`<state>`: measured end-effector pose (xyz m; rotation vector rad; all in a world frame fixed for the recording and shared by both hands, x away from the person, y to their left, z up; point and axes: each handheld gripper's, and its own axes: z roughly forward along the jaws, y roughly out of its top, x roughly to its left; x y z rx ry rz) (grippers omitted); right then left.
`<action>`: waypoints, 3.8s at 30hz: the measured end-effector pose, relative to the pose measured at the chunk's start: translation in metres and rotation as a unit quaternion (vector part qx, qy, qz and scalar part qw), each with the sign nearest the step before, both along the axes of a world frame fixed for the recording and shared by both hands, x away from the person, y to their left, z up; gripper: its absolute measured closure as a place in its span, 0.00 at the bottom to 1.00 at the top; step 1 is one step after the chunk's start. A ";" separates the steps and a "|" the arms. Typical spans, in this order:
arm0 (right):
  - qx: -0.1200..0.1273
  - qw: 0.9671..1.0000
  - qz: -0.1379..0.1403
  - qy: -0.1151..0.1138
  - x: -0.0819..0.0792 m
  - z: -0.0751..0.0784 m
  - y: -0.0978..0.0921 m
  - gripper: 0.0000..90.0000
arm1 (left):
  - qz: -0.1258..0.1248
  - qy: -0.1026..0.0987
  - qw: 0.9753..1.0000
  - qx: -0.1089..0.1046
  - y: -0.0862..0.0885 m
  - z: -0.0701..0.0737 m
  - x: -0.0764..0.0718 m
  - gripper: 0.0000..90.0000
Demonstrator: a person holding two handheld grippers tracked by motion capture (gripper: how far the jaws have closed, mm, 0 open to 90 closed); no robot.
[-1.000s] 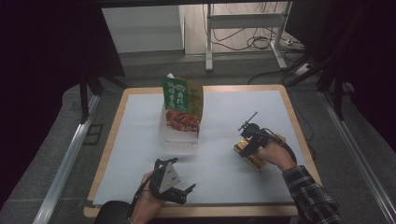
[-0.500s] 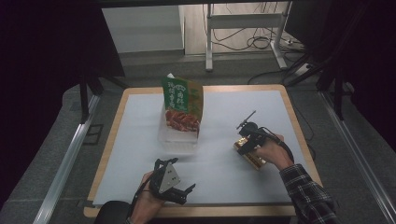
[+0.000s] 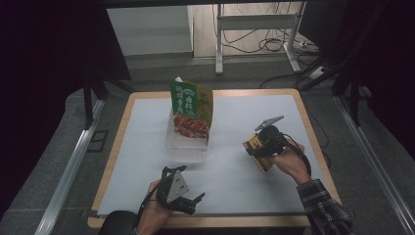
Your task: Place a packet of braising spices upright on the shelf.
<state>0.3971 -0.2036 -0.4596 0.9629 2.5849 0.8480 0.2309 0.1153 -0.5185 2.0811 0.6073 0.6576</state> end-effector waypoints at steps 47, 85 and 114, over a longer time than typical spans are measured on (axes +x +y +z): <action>0.165 0.973 0.039 -0.156 -0.022 0.039 0.055 0.36 | 0.017 0.005 1.000 -0.025 0.010 0.004 0.002 0.00; 0.244 0.953 0.070 -0.163 -0.008 0.038 0.132 0.36 | 0.031 0.007 0.999 -0.026 0.014 0.006 0.001 0.00; 0.263 0.952 0.069 -0.137 -0.001 0.001 0.164 0.36 | 0.029 0.009 0.999 -0.027 0.014 0.005 0.001 0.00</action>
